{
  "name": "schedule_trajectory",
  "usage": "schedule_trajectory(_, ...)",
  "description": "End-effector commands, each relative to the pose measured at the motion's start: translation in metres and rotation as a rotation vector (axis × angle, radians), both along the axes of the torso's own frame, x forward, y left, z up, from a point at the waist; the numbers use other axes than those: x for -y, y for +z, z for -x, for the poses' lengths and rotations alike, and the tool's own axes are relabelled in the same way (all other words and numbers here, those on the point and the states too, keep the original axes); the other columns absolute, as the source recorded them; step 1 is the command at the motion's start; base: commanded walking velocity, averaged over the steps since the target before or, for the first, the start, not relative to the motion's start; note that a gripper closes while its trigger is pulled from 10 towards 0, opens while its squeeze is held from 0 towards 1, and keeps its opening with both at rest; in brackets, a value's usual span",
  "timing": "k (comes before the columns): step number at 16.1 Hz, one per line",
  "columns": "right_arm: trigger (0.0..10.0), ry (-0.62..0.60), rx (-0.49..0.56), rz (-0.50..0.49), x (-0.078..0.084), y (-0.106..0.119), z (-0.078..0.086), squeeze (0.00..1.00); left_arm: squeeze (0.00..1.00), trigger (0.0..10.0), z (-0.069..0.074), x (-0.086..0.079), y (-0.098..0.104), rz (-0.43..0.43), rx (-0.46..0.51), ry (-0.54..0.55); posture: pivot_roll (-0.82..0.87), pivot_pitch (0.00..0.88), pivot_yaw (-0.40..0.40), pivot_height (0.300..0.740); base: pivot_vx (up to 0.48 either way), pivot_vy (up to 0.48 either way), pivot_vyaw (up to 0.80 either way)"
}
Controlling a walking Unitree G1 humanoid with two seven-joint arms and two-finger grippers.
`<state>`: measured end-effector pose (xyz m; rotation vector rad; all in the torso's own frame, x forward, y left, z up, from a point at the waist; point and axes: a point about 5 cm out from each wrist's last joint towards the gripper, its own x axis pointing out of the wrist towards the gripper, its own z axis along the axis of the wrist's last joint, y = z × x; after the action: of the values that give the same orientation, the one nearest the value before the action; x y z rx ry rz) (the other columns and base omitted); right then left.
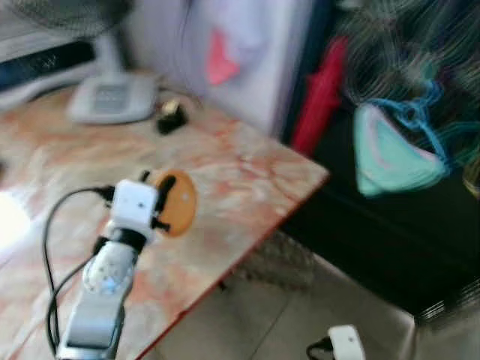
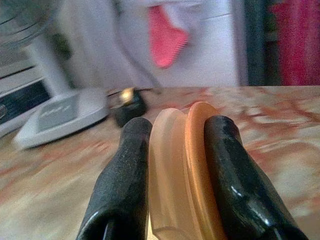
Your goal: Restocking fridge
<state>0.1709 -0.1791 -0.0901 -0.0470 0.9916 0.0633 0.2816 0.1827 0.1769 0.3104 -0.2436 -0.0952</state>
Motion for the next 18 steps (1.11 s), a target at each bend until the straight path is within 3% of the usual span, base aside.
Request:
schedule_trajectory(1, 10.0, -0.016, -0.015, 0.018, 0.0087, -0.0011, 0.0047, 0.0, 0.0, 10.0, -0.0005, 0.0085, 0.0052, 0.006, 0.026, -0.031, 0.1, 0.073, -0.009, 0.74, 0.0, 0.0, -0.8)
schedule_trajectory(18, 10.0, -0.057, -0.016, 0.014, 0.0064, -0.002, 0.0058, 0.0, 0.0, 10.0, -0.0069, 0.0096, 0.0022, -0.002, 0.01, -0.061, 0.07, 0.073, 0.029, 0.74, 0.0, 0.0, -0.8)
